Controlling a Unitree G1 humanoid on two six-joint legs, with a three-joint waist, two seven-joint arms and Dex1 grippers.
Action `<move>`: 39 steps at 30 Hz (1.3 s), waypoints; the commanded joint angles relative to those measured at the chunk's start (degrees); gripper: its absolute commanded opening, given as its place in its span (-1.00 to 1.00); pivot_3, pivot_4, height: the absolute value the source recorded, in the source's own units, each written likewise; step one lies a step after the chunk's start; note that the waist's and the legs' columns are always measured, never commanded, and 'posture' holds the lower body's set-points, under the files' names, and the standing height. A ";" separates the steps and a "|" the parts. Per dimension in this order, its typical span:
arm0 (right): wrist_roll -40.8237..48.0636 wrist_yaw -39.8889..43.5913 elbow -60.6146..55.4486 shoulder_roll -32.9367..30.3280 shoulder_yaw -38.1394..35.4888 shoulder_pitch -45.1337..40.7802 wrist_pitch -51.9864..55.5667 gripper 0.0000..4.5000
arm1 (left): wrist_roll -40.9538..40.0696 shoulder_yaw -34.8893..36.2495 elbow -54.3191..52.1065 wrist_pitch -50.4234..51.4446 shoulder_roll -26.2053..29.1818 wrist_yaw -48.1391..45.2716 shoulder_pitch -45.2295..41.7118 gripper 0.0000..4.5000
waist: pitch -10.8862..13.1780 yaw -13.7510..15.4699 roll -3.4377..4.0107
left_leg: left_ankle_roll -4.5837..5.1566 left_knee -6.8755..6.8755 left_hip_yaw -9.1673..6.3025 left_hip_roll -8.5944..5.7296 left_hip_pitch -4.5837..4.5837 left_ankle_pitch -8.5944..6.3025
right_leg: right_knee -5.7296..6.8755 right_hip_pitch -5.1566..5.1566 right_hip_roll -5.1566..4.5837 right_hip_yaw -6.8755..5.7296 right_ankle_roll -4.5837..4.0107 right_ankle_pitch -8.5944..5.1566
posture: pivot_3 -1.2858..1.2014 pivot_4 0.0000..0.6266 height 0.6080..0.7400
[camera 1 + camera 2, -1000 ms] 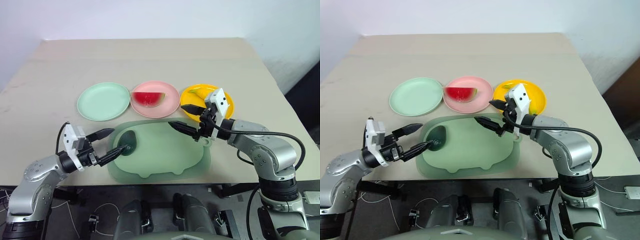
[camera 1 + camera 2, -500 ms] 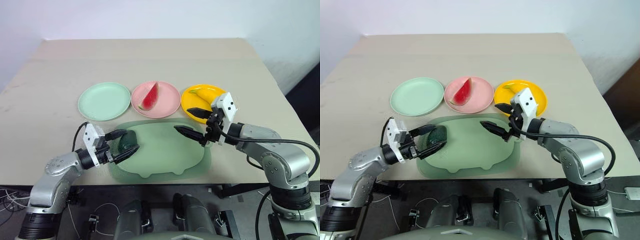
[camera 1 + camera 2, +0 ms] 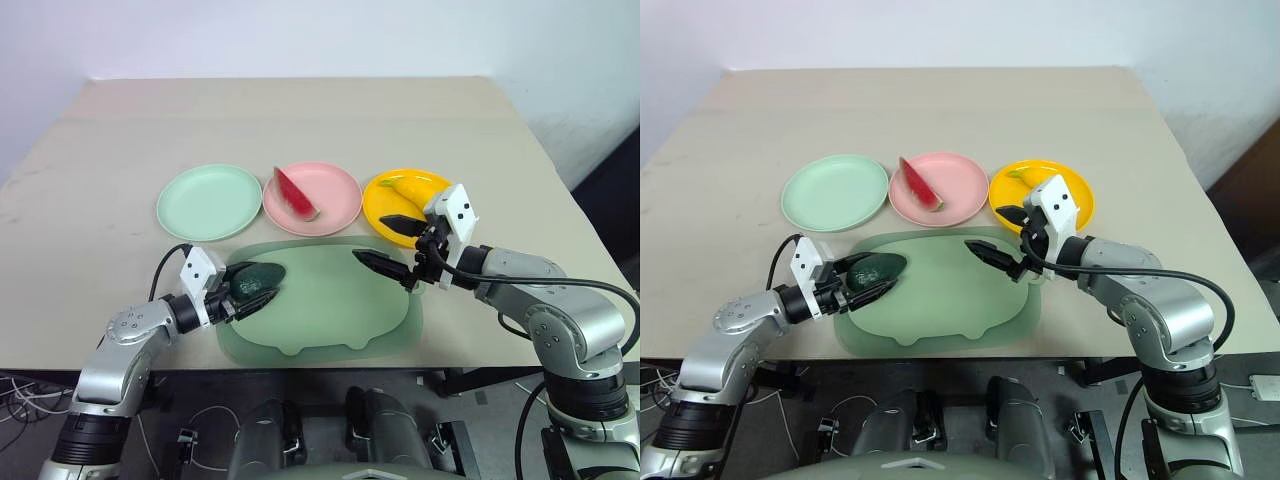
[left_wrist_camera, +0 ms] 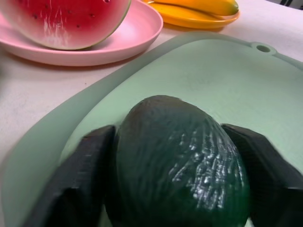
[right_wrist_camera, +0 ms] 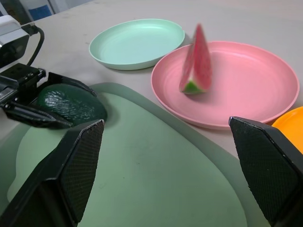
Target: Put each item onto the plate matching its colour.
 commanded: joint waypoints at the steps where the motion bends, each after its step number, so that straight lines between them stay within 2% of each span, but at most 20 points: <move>1: -0.01 -0.55 -1.95 -0.36 -0.59 0.09 -1.44 1.00 | -1.38 0.79 -0.91 0.16 0.90 -1.58 -1.26 0.40 | 0.00 0.02 0.00 | 0.00 0.00 0.00 0.00 0.00 0.00 | 0.00 0.00 0.00 0.00 0.00 0.00 | 0.03 -0.52 0.33; 5: -0.35 -0.55 -1.95 -0.72 -0.58 0.74 -2.11 1.00 | -2.04 2.65 -0.48 0.24 1.82 -1.92 -2.39 0.40 | 0.00 -0.01 0.00 | 0.00 0.00 0.00 0.00 0.00 0.00 | 0.00 0.00 0.00 -0.01 0.00 0.00 | 0.03 -0.52 0.33; 11: -0.10 0.34 -2.02 -0.56 -0.50 2.16 -4.15 1.00 | -2.67 10.22 3.91 -0.10 4.46 1.54 -8.24 0.40 | 0.00 0.16 -0.01 | 0.00 0.03 -0.02 0.00 0.00 0.01 | 0.01 0.02 0.01 -0.02 0.01 0.01 | 0.03 -0.52 0.33; 18: -1.85 1.32 -1.18 -0.73 2.13 2.74 -6.76 1.00 | -1.39 13.52 11.59 -1.89 3.94 6.41 -14.84 0.40 | 0.00 0.33 -0.02 | 0.01 0.03 -0.02 0.00 0.01 0.01 | 0.01 0.04 0.03 -0.04 0.14 0.09 | 0.03 -0.52 0.33; 21: -2.88 1.10 -0.55 -0.51 3.22 2.49 -7.43 1.00 | 1.17 12.83 16.99 -3.69 3.19 10.14 -19.52 0.40 | 0.00 0.97 -0.03 | 0.01 0.07 -0.02 0.00 0.01 0.01 | 0.02 0.05 0.03 -0.03 0.13 0.09 | 0.03 -0.52 0.33; 25: -4.02 0.60 -0.35 -0.07 4.43 2.12 -7.81 1.00 | 7.86 9.27 27.36 -0.49 2.31 18.79 -27.66 0.40 | -0.04 1.39 -0.09 | 0.02 0.13 -0.04 0.00 0.01 0.01 | 0.03 0.10 0.02 -0.07 0.11 0.11 | 0.03 -0.52 0.33; 39: -4.42 -1.15 -1.28 0.05 3.52 2.89 -7.37 1.00 | 11.93 5.41 47.72 -8.34 -1.94 14.53 -37.88 0.40 | -0.03 1.05 -0.15 | 0.07 0.19 -0.01 0.01 0.01 0.01 | 0.17 0.06 0.04 -0.07 0.18 0.15 | 0.03 -0.52 0.33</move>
